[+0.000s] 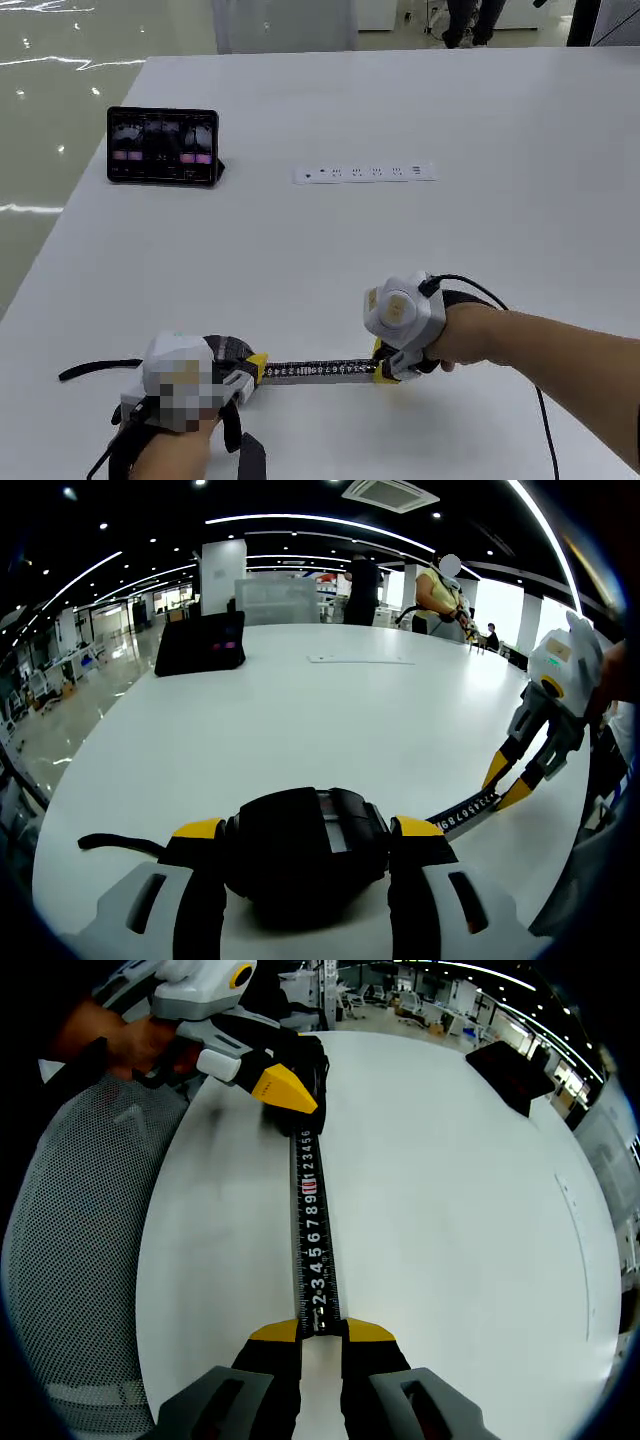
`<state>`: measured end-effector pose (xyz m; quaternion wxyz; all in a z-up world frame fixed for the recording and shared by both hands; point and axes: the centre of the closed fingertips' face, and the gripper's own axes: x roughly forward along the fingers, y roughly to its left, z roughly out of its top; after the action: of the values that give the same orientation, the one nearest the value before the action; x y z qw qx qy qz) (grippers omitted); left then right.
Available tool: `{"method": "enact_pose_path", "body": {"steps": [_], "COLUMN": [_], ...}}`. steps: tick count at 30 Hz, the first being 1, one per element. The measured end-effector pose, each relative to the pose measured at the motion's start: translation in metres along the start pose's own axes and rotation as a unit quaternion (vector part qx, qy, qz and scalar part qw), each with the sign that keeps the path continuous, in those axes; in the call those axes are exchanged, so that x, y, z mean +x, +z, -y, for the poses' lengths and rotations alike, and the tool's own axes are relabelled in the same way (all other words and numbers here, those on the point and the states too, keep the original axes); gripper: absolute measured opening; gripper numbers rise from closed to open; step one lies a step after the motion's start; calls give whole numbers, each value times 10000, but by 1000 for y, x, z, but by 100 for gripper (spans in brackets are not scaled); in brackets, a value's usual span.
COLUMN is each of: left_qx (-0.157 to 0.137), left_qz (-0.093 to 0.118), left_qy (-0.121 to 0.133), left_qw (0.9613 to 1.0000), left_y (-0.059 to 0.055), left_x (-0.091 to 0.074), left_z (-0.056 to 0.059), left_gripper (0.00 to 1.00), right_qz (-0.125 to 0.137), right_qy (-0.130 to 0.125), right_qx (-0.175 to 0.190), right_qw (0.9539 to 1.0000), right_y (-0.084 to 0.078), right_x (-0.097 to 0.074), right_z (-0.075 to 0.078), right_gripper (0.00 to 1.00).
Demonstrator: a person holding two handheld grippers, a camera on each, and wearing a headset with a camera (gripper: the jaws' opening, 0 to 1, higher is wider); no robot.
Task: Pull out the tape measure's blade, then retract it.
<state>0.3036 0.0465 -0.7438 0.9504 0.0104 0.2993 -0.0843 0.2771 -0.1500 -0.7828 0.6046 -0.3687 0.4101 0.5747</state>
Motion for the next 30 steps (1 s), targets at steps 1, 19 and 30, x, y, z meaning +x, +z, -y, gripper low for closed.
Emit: {"method": "enact_pose_path", "body": {"steps": [1,19,30], "left_qx": [0,1,-1], "left_qz": [2,-9,-13], "left_qy": [2,2,-10], "left_qw": [10000,10000,10000], "left_y": [0,-1,-1], "left_x": [0,-1,0], "left_z": [0,1,2], "left_gripper": [62,61,62], "right_qz": [-3,8,-4], "right_qy": [0,-8,-17], "right_qx": [-1,12,8], "right_qw": [10000,10000,10000], "right_y": [0,7,12], "right_x": [0,4,6], "right_z": [0,0,-1], "right_gripper": [11,11,11]}}
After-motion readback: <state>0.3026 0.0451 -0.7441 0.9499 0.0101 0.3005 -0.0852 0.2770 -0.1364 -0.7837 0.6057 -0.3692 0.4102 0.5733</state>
